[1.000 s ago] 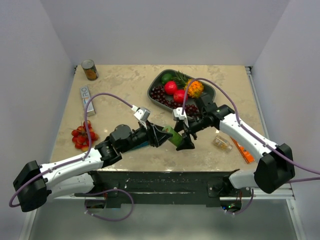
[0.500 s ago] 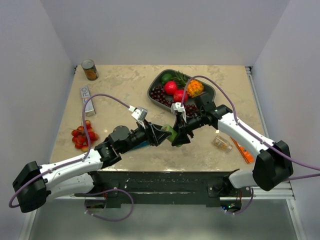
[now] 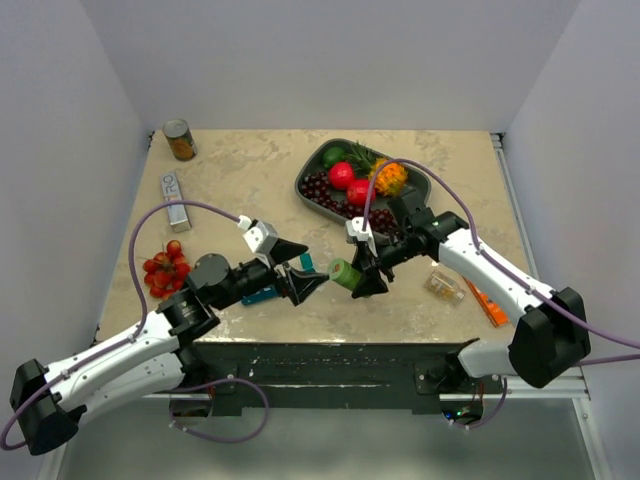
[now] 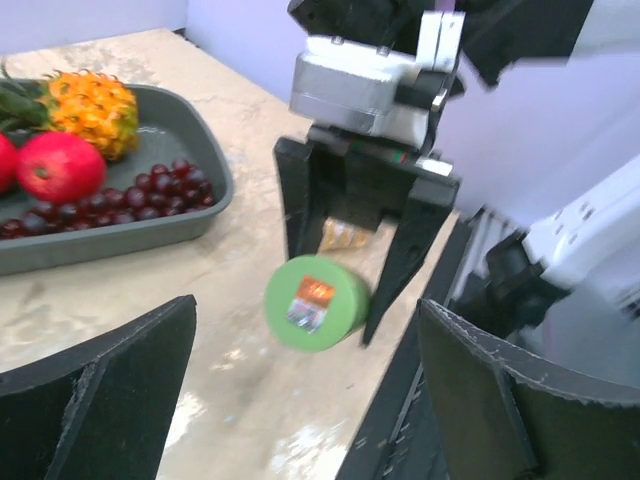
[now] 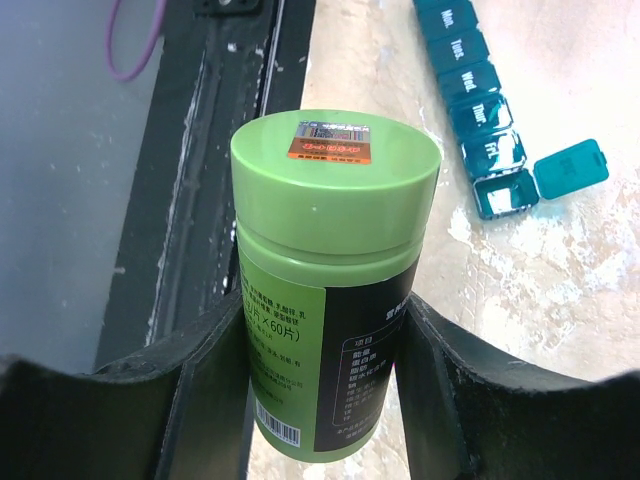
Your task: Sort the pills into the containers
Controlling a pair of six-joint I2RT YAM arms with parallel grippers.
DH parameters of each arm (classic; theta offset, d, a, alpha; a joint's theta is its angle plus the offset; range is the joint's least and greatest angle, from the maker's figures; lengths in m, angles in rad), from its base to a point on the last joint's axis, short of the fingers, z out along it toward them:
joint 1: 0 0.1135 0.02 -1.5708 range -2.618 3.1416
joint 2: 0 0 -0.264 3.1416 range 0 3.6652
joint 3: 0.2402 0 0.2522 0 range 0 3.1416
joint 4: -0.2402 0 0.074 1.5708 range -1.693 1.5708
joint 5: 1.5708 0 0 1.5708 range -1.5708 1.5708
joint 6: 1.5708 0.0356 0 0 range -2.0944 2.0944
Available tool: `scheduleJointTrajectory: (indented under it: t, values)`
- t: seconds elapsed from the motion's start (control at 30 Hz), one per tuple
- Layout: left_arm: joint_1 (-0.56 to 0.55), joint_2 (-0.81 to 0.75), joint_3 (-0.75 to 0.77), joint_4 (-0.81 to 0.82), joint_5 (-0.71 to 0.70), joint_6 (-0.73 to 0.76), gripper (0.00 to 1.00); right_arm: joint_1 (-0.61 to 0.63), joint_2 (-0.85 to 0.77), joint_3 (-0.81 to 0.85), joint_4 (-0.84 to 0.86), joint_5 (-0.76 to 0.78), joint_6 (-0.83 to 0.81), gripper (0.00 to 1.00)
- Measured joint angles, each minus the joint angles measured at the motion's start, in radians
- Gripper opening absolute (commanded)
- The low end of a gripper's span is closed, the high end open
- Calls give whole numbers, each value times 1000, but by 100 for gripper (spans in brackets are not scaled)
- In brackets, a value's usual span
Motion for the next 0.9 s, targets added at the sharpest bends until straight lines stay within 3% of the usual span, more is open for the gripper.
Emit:
scheduleJointTrajectory:
  t: [0.17,0.37,0.6,0.9]
  values:
    - [8,-86,3,-142,109,214,95,0,-35,-26,-60,22,-108,0]
    - [8,-108,3,-182,238,383,95,1,-37,-43,-85,38,-153,0]
    - [8,29,34,-237,306,466,95,1,-37,-43,-86,49,-166,0]
    - [8,90,85,-240,362,525,92,1,-39,-53,-86,50,-172,0]
